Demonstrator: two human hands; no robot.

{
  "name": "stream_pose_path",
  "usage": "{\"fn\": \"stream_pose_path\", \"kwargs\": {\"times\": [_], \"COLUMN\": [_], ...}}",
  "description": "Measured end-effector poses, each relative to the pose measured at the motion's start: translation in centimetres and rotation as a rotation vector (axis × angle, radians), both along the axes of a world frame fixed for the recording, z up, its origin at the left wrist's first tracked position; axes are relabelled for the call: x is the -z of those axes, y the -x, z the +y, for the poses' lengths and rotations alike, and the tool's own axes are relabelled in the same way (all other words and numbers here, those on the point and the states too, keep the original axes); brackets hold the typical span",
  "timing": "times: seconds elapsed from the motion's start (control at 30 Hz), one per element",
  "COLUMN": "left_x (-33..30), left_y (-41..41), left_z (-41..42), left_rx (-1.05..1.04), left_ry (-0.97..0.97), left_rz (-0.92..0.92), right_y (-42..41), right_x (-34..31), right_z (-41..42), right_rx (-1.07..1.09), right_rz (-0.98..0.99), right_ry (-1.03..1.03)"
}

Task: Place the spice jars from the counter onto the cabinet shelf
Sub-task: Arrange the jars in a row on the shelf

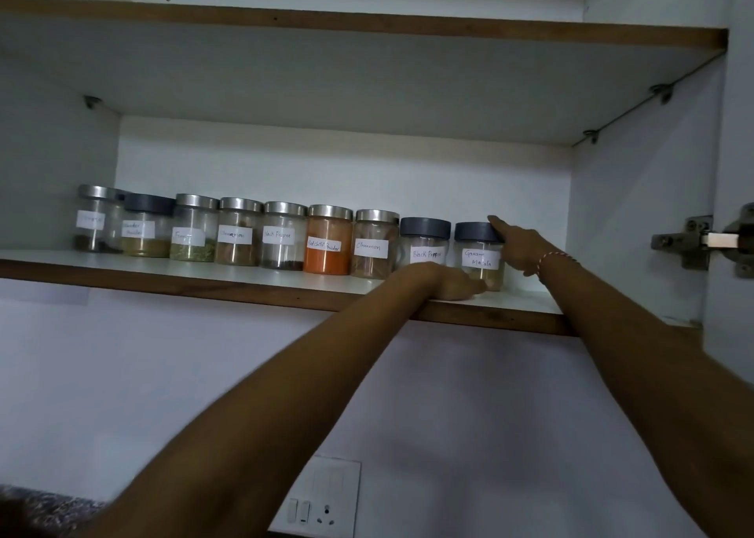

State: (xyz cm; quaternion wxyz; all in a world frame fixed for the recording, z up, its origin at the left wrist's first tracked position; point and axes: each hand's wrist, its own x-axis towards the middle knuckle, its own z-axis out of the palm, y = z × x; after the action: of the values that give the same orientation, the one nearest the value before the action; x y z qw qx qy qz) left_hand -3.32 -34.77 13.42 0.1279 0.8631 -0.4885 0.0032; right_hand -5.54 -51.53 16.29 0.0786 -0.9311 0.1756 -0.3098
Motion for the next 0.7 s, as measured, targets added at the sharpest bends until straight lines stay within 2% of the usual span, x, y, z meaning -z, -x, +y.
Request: {"fn": "stream_pose_path", "kwargs": {"times": [0.07,0.1,0.13,0.2,0.23,0.27,0.4,0.57,0.7], "left_x": [0.6,1.3,2.1,4.1,4.9,5.4,5.7,5.9,6.7], "left_y": [1.4,1.9,2.4,2.6,2.8,3.1,3.4,2.7,2.5], "left_z": [1.3,2.2,3.0,3.9,4.2,4.3,4.1,3.9,4.2], "left_rx": [0.059,0.057,0.031,-0.028,-0.058,-0.095,-0.148,-0.202,-0.197], "left_ry": [0.131,0.172,0.205,0.396,0.509,0.570,0.566,0.527,0.613], "left_rz": [0.005,-0.075,-0.230,-0.699,-0.853,-0.919,-0.926,-0.870,-0.988], "right_y": [-0.1,-0.1,0.0,0.1,0.2,0.2,0.0,0.3,0.7], "right_x": [0.3,0.4,0.5,0.6,0.6,0.4,0.4,0.2,0.4], "right_z": [-0.1,-0.2,-0.4,-0.7,-0.8,-0.8,-0.5,-0.3,-0.4], "right_rx": [-0.017,-0.023,-0.029,-0.041,-0.048,-0.052,-0.051,-0.061,-0.088], "right_rz": [-0.003,0.002,0.012,0.037,0.047,0.049,0.055,-0.019,0.042], "right_ry": [-0.004,0.004,0.012,0.008,0.000,-0.003,0.007,0.132,0.146]}}
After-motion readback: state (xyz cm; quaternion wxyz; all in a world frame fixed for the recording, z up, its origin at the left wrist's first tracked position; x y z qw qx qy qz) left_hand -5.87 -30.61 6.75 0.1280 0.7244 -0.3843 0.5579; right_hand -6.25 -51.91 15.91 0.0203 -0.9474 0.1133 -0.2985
